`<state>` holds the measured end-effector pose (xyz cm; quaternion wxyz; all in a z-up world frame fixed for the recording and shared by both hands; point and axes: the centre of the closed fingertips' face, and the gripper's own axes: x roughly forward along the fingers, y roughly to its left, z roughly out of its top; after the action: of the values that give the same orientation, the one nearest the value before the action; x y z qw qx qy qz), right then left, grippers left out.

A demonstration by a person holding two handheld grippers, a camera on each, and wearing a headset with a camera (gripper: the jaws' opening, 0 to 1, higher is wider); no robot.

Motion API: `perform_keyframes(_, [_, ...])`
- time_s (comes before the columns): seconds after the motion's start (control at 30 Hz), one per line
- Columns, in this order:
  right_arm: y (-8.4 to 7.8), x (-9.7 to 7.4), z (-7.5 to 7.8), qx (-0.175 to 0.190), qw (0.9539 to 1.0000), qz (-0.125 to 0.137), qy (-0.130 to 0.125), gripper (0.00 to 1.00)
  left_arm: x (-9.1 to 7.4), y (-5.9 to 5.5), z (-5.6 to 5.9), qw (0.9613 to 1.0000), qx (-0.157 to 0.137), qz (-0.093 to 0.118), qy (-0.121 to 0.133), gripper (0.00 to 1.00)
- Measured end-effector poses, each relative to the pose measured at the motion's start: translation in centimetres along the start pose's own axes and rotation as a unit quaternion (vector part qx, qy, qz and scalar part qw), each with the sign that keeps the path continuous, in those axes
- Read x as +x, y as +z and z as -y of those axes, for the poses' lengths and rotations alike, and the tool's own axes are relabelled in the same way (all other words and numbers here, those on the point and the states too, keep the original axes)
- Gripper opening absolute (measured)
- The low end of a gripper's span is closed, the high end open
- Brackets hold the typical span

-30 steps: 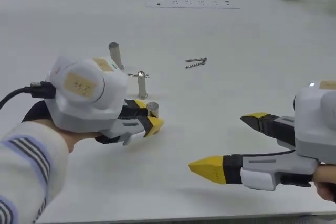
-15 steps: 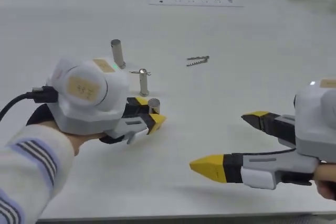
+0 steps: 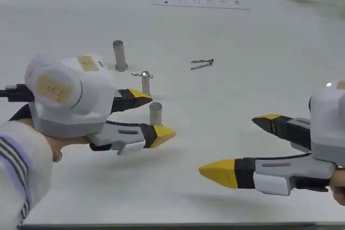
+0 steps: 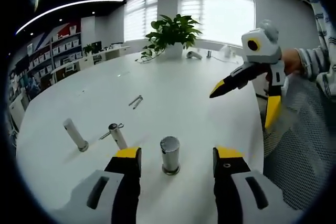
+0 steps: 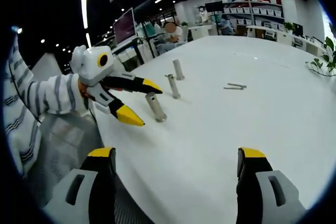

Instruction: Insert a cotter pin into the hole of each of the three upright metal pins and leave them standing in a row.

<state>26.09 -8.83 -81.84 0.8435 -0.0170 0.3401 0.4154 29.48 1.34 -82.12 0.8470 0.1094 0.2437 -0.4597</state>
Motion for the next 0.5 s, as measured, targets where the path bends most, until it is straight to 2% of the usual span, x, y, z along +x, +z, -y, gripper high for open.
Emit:
perform_keyframes(0.1, [-0.1, -0.5, 0.5, -0.001, 1.0, -0.004, -0.007, 0.97, -0.5, -0.2, 0.5, 0.9999, -0.001, -0.003, -0.011, 0.72])
perform_keyframes(0.33, [0.5, -1.2, 2.0, -0.023, 0.9994, -0.019, -0.015, 0.97, -1.5, -0.4, 1.0, 0.9995, -0.01, -0.005, -0.029, 0.99])
perform_keyframes(0.4, [0.4, -1.1, 2.3, -0.026, 0.9992, -0.026, -0.014, 0.97, -1.8, -0.4, 0.2, 1.0, 0.001, -0.004, -0.009, 0.99])
perform_keyframes(0.5, [0.4, -1.0, 2.7, -0.033, 0.9987, -0.036, -0.013, 0.97, -2.2, -0.6, 0.1, 0.9998, -0.012, 0.0, -0.016, 0.99])
